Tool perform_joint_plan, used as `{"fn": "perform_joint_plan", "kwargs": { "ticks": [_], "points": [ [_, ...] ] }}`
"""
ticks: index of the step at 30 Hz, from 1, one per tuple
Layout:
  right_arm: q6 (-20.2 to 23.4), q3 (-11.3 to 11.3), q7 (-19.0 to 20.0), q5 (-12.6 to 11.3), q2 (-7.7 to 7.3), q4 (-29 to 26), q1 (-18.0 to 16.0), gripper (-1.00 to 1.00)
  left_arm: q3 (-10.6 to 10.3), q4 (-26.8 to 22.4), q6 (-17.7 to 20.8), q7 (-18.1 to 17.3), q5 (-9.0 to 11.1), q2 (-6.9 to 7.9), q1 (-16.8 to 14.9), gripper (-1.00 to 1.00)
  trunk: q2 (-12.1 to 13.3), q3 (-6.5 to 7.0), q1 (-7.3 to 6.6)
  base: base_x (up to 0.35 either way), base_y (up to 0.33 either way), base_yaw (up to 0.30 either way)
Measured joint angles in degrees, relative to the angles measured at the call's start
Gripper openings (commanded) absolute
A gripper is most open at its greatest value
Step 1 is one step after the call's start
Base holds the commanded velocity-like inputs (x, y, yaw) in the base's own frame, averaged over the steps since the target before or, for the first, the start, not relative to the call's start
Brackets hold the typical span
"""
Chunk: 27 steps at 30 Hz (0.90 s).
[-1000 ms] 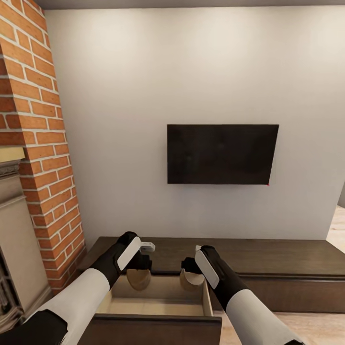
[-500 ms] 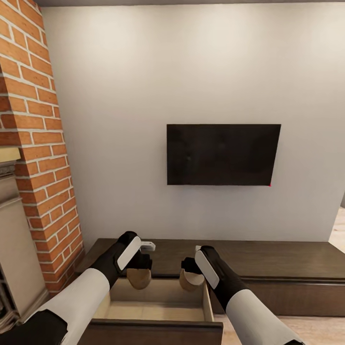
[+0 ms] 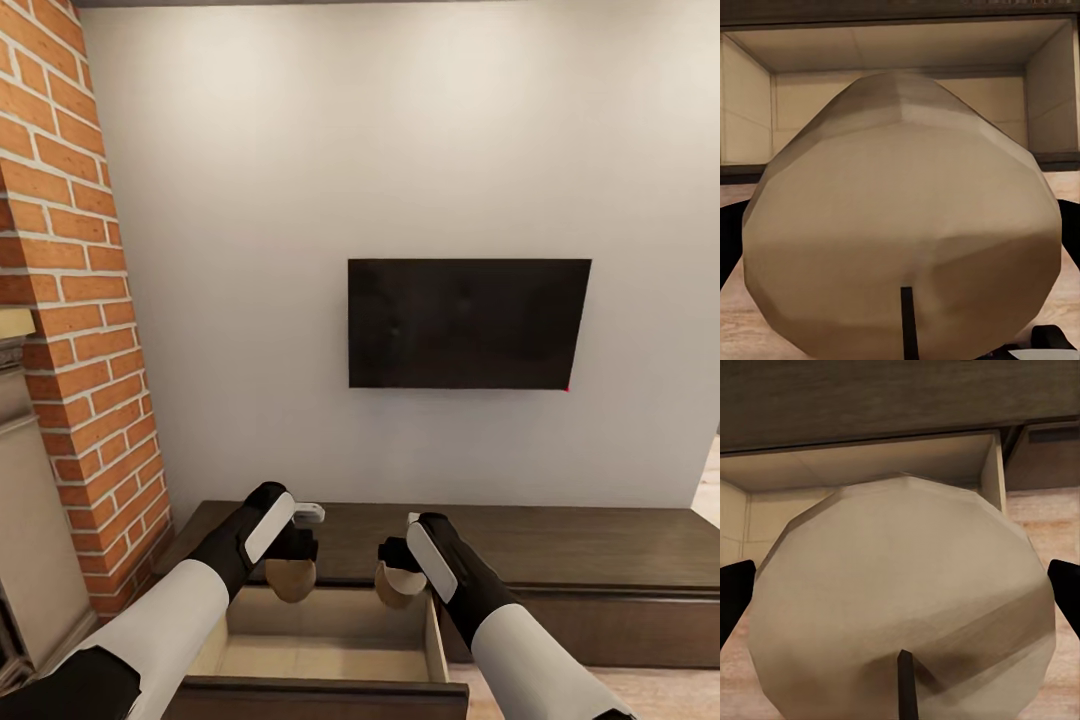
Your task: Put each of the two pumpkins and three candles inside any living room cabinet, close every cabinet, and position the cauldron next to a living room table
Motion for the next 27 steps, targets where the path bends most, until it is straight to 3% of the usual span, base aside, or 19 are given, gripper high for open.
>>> {"fn": "perform_joint_plan", "kwargs": {
  "ticks": [27],
  "points": [
    [0.00, 0.00, 0.09, 0.00, 0.00, 0.00, 0.00, -1.00, 0.00, -0.08, -0.15, 0.00, 0.00, 0.00, 0.00, -1.00, 0.00, 0.00, 0.00, 0.042, 0.000, 0.000]
  ]
}}
